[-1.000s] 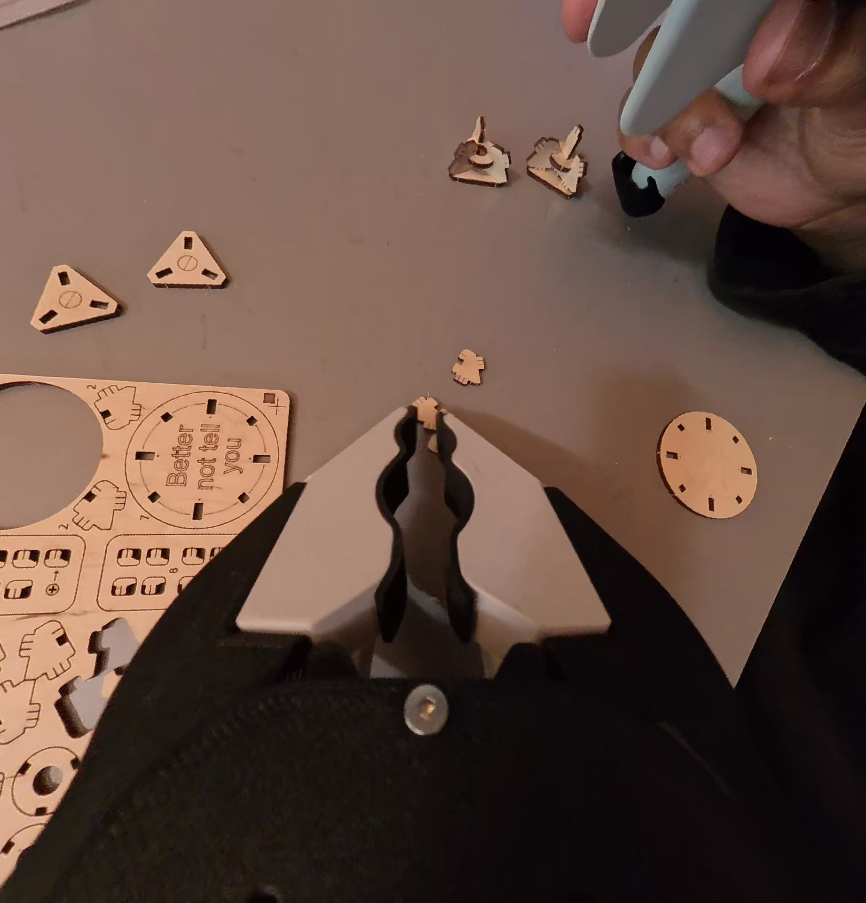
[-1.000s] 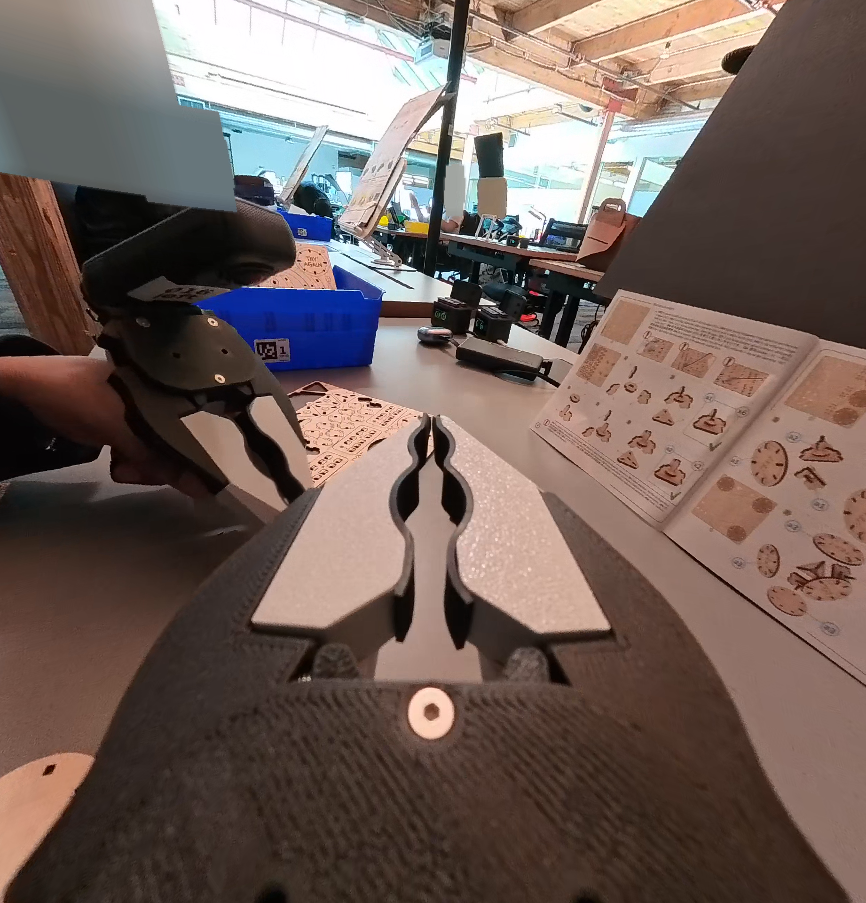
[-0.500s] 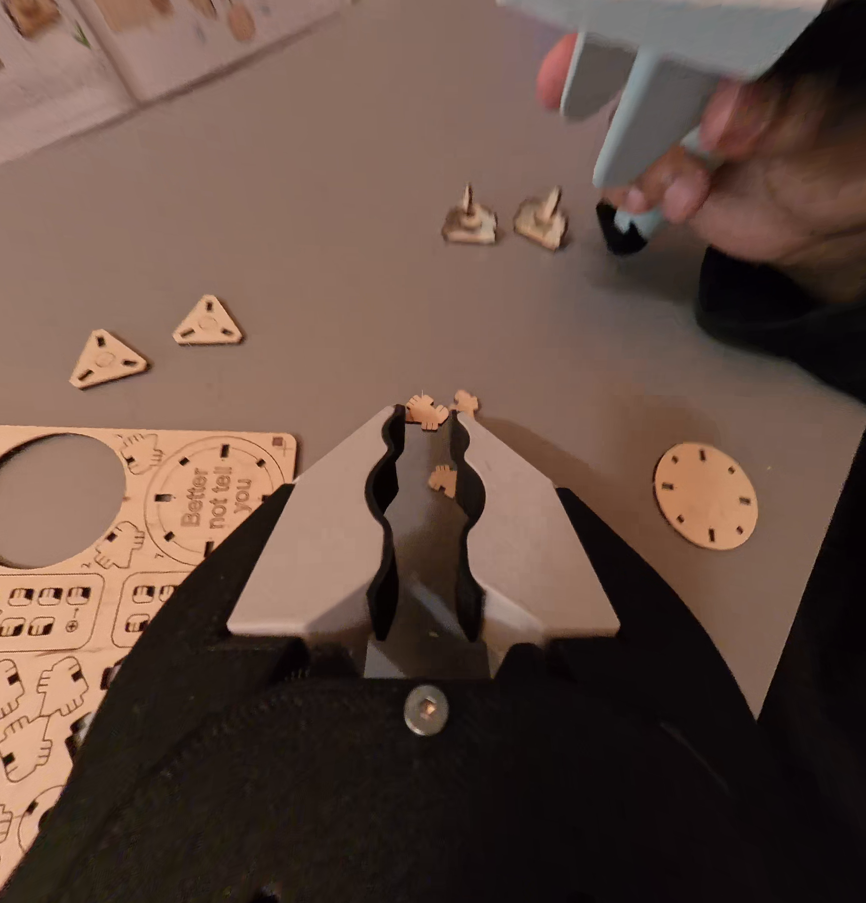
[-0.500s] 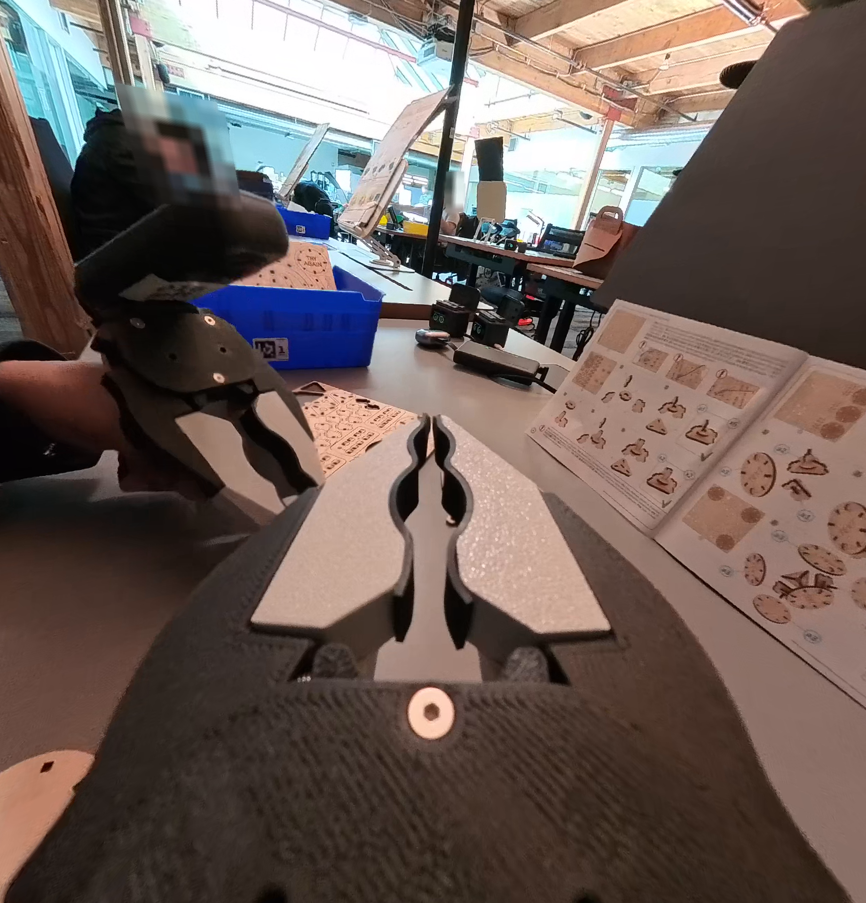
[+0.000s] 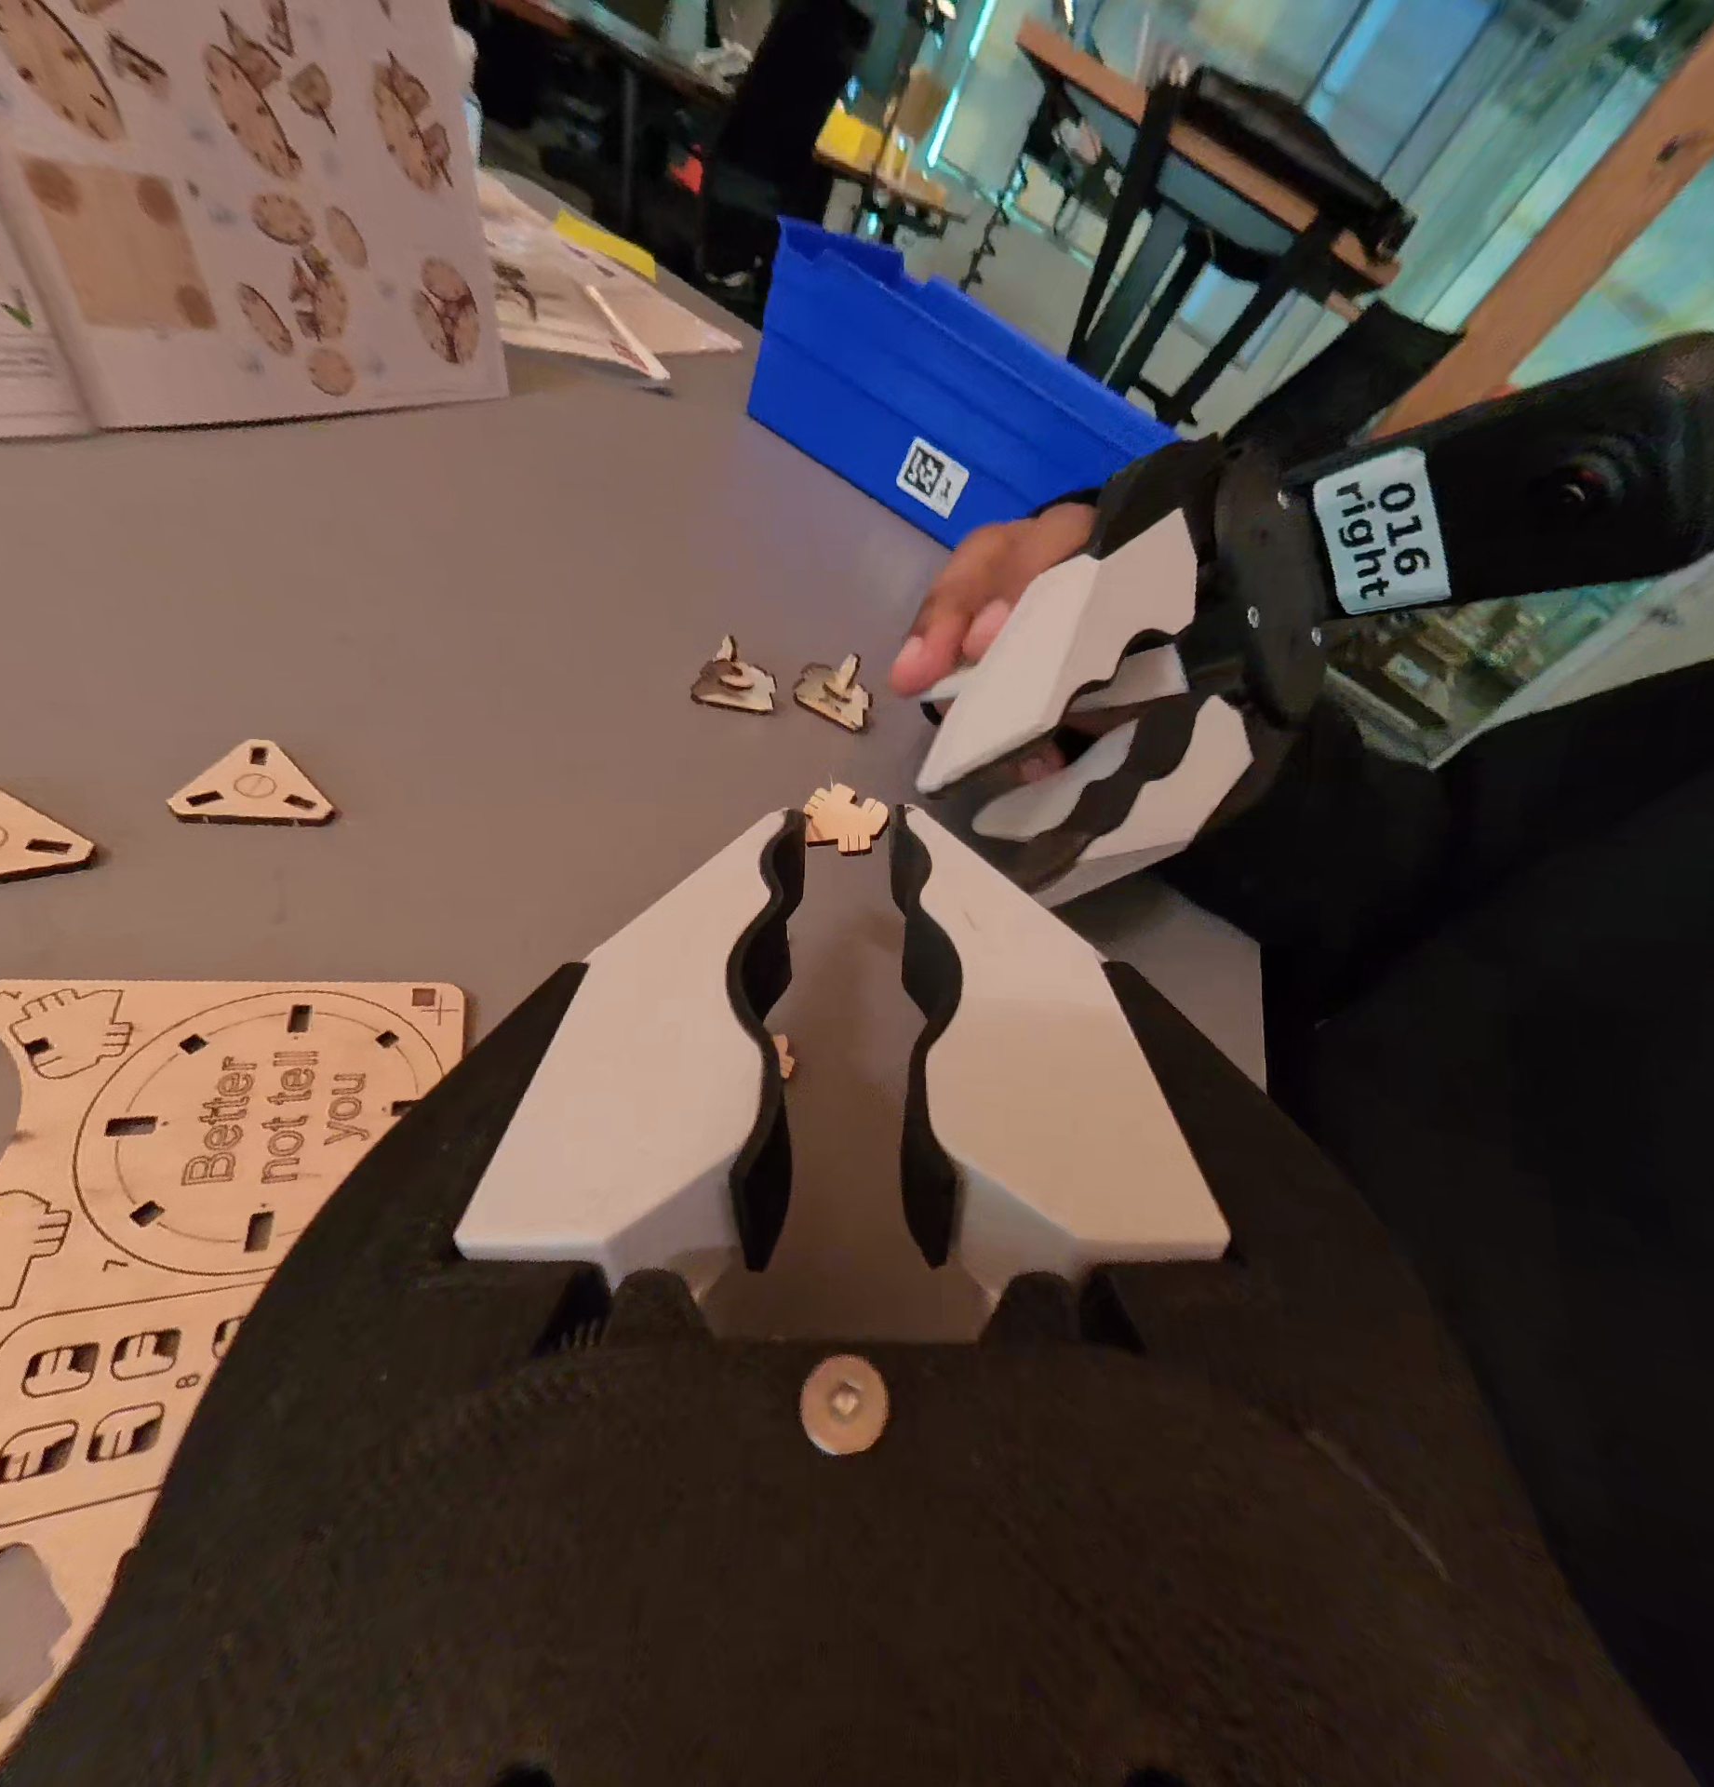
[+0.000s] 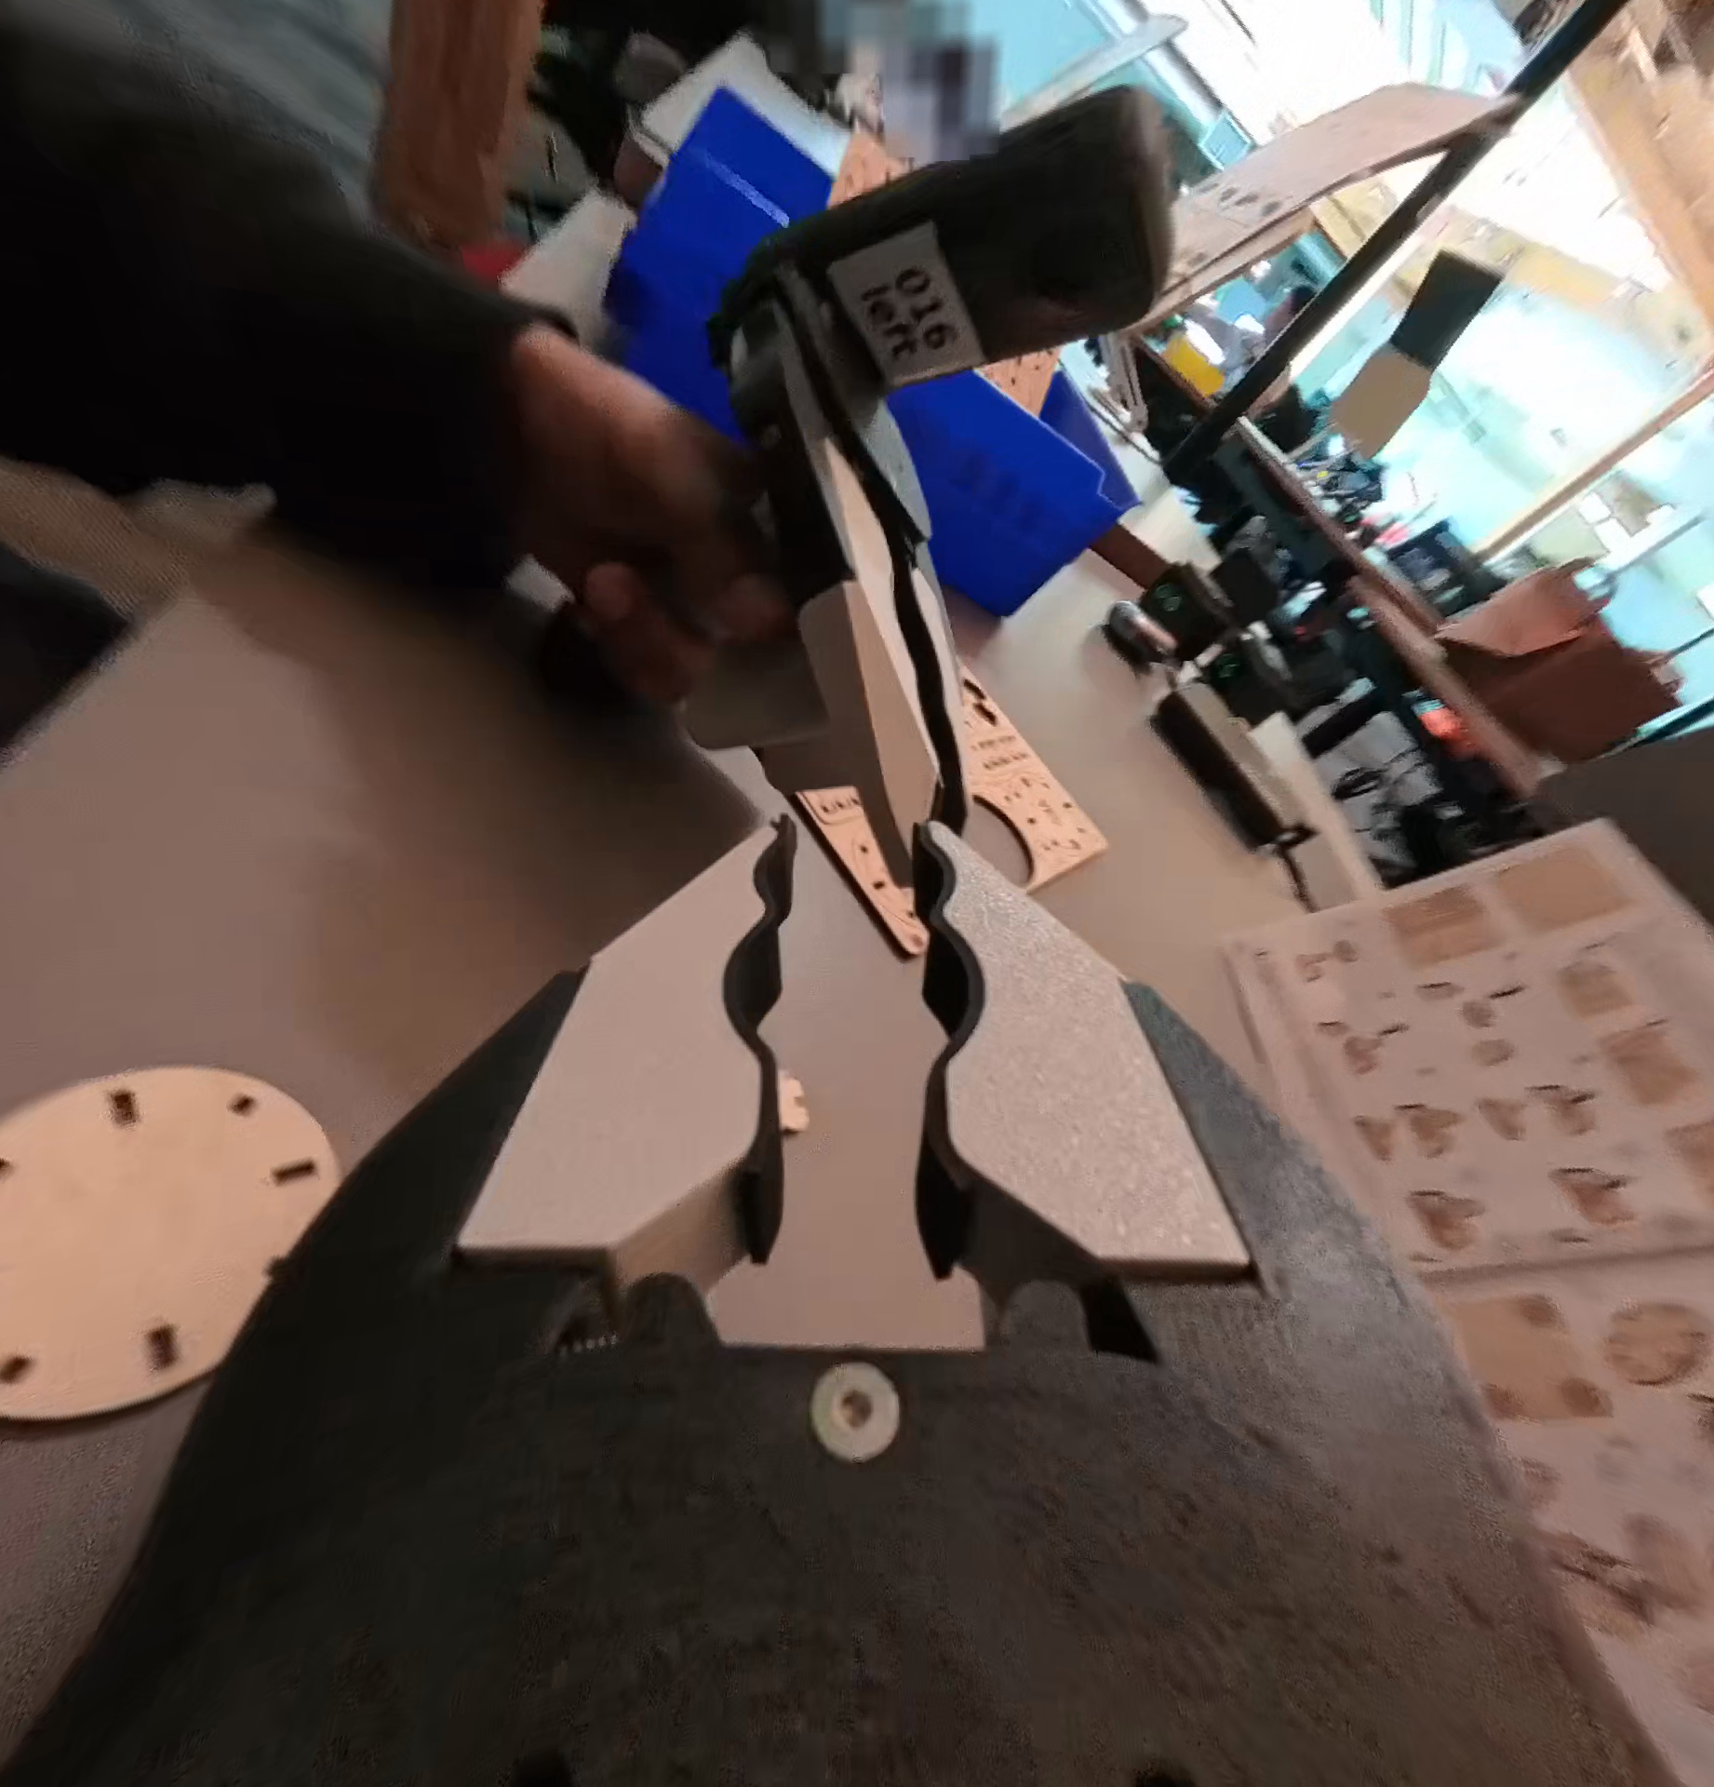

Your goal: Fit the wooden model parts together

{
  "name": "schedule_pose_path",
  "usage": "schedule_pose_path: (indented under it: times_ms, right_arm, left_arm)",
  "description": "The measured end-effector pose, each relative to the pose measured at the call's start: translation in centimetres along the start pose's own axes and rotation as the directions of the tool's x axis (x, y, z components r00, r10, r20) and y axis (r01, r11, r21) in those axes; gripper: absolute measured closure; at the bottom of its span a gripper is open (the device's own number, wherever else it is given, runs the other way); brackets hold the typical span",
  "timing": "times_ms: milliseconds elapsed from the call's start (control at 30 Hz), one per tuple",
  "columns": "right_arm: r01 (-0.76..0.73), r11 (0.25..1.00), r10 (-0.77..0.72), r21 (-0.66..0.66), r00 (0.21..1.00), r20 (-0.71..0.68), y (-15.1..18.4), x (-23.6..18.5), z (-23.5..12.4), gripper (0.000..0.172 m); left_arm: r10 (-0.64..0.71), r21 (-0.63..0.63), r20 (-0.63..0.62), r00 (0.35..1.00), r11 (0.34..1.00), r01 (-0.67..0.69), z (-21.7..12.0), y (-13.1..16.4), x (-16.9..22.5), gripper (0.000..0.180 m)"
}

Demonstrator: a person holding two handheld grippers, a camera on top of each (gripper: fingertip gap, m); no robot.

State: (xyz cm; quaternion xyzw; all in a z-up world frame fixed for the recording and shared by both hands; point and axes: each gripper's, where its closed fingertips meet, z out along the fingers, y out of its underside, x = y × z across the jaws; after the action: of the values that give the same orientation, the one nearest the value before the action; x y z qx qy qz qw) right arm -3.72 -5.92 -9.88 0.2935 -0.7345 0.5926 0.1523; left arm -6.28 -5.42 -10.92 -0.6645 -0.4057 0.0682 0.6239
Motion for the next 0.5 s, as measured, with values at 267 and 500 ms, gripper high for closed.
schedule_pose_path:
  times_ms: [267, 500]
  right_arm:
    - [0.139, 0.983, -0.142, -0.121, 0.99, -0.016, 2.0, -0.5, 0.2, 0.163]
    - [0.108, 0.986, -0.107, -0.131, 0.994, 0.011, 2.1, -0.6, -0.1, 0.168]
  left_arm:
    - [0.001, -0.102, -0.046, 0.999, 0.995, -0.006, 0.6, 1.5, 0.9, 0.163]
    - [-0.037, -0.073, -0.085, 0.996, 0.997, 0.031, 0.8, 1.2, 1.4, 0.17]
